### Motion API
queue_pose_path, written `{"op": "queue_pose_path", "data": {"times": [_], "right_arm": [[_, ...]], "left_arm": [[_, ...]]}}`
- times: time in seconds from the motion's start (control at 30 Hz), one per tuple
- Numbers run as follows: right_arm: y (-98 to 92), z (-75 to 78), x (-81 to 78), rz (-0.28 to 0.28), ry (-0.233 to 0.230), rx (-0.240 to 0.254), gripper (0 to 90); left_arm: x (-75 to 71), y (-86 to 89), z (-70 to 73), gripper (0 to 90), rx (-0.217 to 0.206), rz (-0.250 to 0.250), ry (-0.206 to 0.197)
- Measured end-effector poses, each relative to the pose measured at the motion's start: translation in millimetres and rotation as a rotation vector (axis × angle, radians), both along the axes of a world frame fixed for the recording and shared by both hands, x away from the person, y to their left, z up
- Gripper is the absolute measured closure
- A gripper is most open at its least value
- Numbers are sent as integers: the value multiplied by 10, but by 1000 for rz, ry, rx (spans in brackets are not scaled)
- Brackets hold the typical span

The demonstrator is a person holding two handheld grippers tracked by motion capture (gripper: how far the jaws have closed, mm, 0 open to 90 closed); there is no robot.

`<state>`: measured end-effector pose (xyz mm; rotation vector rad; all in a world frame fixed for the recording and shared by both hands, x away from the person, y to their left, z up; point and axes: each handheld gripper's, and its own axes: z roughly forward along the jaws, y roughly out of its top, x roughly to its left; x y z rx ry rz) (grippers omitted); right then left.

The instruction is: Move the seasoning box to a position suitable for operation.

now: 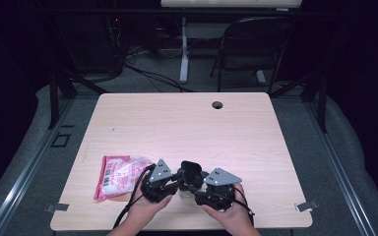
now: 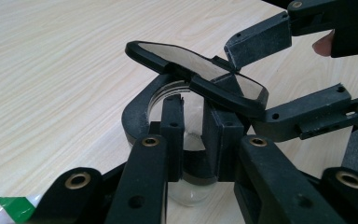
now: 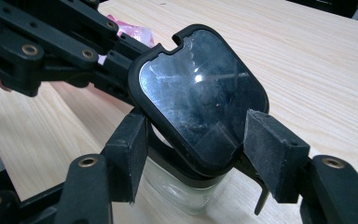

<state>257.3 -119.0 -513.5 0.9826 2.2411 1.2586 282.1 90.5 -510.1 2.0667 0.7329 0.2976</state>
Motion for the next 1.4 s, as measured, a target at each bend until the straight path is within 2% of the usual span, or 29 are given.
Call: {"op": "queue_pose_path", "data": {"times": [0.27,0.43,0.7,0.73,0.87,1.4], "right_arm": [[-18,3,5,-5,10,23,409],[-51,12,11,2,16,43,422],[-99,33,-9,-12,1,59,450],[-104,35,-11,-10,8,65,480],[-132,43,-18,-8,24,78,497],[-350,87,-84,-60,1,117,536]], "left_arm": [[10,-37,-68,709,21,-7,7],[21,-33,-100,711,13,-11,7],[26,-32,-114,713,6,-15,3],[26,-32,-114,714,6,-15,2],[26,-30,-115,714,6,-16,2],[32,-25,-131,722,-2,-21,-5]]}}
